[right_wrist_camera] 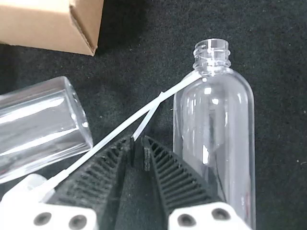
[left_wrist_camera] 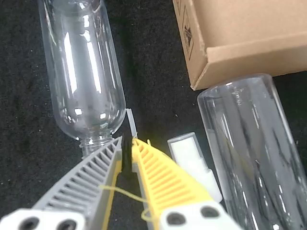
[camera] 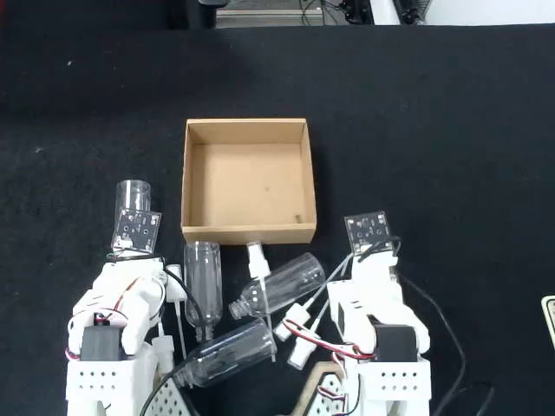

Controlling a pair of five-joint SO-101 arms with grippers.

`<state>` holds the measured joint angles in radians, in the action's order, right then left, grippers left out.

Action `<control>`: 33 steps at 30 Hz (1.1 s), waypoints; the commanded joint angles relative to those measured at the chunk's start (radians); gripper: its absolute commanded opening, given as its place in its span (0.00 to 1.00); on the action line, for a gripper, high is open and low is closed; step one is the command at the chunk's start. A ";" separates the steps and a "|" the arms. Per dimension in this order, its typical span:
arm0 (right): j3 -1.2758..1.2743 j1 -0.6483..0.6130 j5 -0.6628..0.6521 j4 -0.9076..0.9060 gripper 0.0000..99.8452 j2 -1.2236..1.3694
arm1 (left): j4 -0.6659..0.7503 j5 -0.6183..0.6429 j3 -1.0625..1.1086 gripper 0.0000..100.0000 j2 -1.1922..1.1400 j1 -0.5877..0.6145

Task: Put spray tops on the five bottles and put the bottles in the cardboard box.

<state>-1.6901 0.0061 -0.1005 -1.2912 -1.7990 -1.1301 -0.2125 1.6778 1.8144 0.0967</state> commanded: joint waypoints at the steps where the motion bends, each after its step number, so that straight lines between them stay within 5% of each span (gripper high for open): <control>1: 0.005 -0.005 0.005 -0.003 0.01 -0.070 | 0.015 0.002 0.021 0.03 0.006 -0.008; 25: 0.005 -0.008 0.005 -0.003 0.01 -0.070 | 0.015 -0.014 0.008 0.03 0.008 0.028; 33: 0.005 -0.009 0.005 -0.003 0.01 -0.070 | -0.049 -0.133 -0.249 0.03 0.008 0.116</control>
<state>-1.6901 0.0061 -0.1005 -1.2912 -1.7990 -1.1500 -0.3291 1.5781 1.8159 0.1703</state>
